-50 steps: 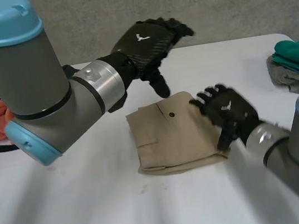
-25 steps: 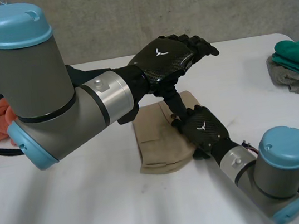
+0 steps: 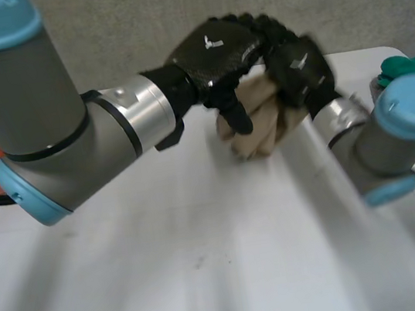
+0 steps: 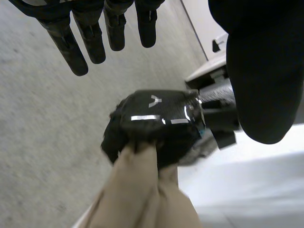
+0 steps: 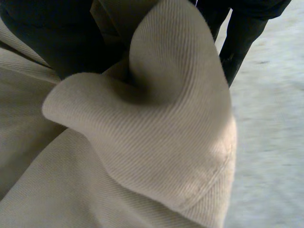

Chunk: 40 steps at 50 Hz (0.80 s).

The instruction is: Fold the laundry.

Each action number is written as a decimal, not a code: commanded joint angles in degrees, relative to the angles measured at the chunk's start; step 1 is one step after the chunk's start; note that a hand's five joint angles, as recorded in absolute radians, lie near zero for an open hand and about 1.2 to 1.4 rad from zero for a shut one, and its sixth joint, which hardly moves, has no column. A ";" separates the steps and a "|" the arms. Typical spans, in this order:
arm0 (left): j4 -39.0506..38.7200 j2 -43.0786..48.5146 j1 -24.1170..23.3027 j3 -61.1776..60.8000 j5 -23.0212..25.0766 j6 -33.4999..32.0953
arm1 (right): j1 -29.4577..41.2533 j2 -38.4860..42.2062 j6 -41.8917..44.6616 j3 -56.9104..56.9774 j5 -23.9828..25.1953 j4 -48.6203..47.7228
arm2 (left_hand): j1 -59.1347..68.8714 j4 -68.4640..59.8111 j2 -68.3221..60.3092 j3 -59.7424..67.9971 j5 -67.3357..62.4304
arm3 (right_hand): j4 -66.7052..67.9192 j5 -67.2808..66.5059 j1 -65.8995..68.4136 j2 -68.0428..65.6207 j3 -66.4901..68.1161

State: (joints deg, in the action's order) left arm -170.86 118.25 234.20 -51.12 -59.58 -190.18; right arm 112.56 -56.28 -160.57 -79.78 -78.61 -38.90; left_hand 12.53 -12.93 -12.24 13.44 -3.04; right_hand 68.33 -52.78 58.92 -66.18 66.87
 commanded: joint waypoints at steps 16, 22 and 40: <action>-5.27 -3.56 1.70 -0.47 -0.80 7.45 | -32.39 14.33 -18.11 29.41 9.77 -4.86 | 3.24 -2.84 -3.52 2.32 -2.73 | 11.67 -17.22 21.08 -13.82 13.13; -5.27 -3.12 1.52 -1.08 -0.88 7.45 | -39.08 25.67 -19.95 33.81 19.09 -7.86 | 3.40 -3.01 -3.69 2.49 -2.90 | 11.67 -17.22 21.08 -13.82 13.13; -5.27 -2.32 1.17 -4.16 -1.06 7.10 | -48.75 32.03 -20.83 28.29 34.57 -8.48 | 4.08 -3.68 -4.37 3.16 -3.57 | 11.67 -17.22 21.08 -13.82 13.13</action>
State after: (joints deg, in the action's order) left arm -176.22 115.76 235.55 -55.23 -60.54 -183.04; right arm 64.09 -21.29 -181.42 -49.27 -45.15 -47.43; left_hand 12.53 -12.92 -12.95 13.50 -3.03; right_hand 68.90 -57.44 58.93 -66.17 67.61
